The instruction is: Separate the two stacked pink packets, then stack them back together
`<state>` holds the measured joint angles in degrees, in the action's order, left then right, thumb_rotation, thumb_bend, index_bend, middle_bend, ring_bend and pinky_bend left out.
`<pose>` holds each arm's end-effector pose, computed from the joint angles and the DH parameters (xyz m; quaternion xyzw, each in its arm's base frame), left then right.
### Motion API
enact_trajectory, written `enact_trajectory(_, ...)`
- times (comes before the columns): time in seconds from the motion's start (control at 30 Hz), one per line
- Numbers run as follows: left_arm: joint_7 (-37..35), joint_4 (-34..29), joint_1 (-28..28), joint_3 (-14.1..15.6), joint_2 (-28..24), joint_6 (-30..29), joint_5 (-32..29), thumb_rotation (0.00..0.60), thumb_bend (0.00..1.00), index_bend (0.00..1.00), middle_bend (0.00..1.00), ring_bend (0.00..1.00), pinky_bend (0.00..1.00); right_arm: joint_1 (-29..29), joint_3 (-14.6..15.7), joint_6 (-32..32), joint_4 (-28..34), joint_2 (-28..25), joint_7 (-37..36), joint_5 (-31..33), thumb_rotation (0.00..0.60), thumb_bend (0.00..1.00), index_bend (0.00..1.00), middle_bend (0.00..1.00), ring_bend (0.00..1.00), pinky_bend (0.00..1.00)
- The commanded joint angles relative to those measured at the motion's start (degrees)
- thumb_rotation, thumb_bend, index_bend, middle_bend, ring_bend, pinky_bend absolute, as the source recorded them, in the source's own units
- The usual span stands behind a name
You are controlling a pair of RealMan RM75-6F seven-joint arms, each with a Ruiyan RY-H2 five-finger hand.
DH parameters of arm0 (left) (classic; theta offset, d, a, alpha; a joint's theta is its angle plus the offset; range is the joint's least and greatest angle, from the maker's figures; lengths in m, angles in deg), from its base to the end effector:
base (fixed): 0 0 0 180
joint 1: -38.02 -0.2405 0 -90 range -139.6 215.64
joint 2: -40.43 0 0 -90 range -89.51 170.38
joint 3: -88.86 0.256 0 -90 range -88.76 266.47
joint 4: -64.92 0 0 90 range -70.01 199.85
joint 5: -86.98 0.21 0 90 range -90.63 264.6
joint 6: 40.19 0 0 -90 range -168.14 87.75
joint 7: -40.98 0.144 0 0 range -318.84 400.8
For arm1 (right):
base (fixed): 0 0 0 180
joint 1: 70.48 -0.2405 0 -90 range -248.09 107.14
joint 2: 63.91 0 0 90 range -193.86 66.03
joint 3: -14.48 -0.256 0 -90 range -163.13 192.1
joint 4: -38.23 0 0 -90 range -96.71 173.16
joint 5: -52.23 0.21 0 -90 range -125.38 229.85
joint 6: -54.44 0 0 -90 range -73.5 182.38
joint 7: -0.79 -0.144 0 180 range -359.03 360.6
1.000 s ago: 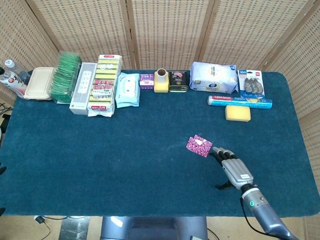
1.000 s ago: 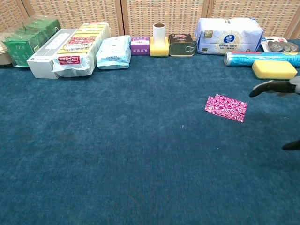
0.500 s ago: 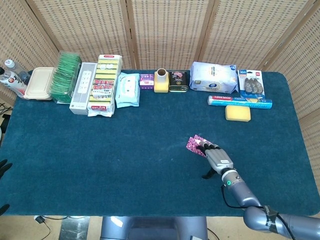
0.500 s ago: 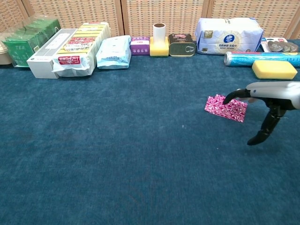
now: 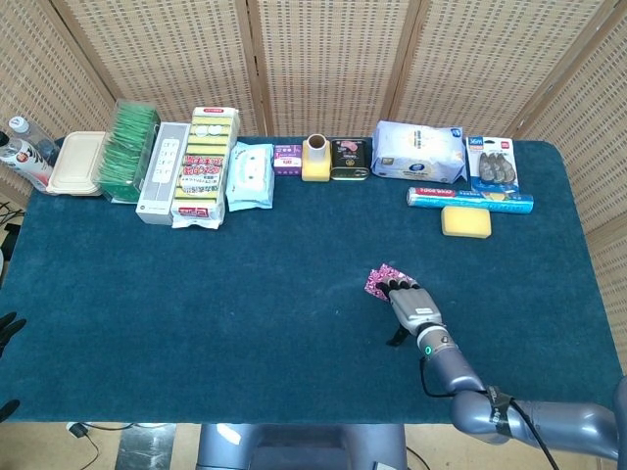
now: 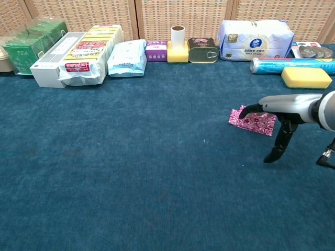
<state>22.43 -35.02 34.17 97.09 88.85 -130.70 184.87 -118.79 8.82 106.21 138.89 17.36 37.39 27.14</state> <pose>-0.3032 0.0921 0.2086 -0.5865 -0.4913 -0.3936 0.5096 -0.1704 -0.3095 -0.0169 0.7255 -0.5262 0.1863 0.4026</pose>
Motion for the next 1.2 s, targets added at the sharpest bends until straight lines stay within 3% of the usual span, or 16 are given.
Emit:
enact_trajectory(0.03, -0.1, 0.0, 0.0, 0.0, 0.0, -0.1, 0.0, 0.600, 0.03, 0.00, 0.00, 0.00, 0.04, -0.8, 0.5, 0.5, -0.2, 0.7, 0.5, 0.9, 0.600, 0.00, 0.08, 0.08, 0.00, 0.00)
enact_trajectory(0.6, -0.6, 0.3, 0.0, 0.4, -0.2, -0.1, 0.4, 0.600, 0.03, 0.00, 0.00, 0.00, 0.04, -5.0, 2.9, 5.8, 5.9, 4.3, 4.6, 3.5, 0.600, 0.00, 0.08, 0.09, 0.00, 0.00)
enact_trajectory(0.83, -0.5, 0.2, 0.2, 0.6, -0.3, 0.3, 0.5, 0.600, 0.03, 0.00, 0.00, 0.00, 0.04, -5.7, 4.1, 8.2, 9.3, 5.2, 6.0, 1.9, 0.600, 0.00, 0.08, 0.09, 0.00, 0.00)
enact_trajectory(1.2, -0.5, 0.2, 0.2, 0.6, -0.3, 0.2, 0.5, 0.600, 0.03, 0.00, 0.00, 0.00, 0.04, -5.6, 3.1, 10.7, 13.0, 2.3, 4.8, -0.3, 0.600, 0.00, 0.08, 0.10, 0.00, 0.00)
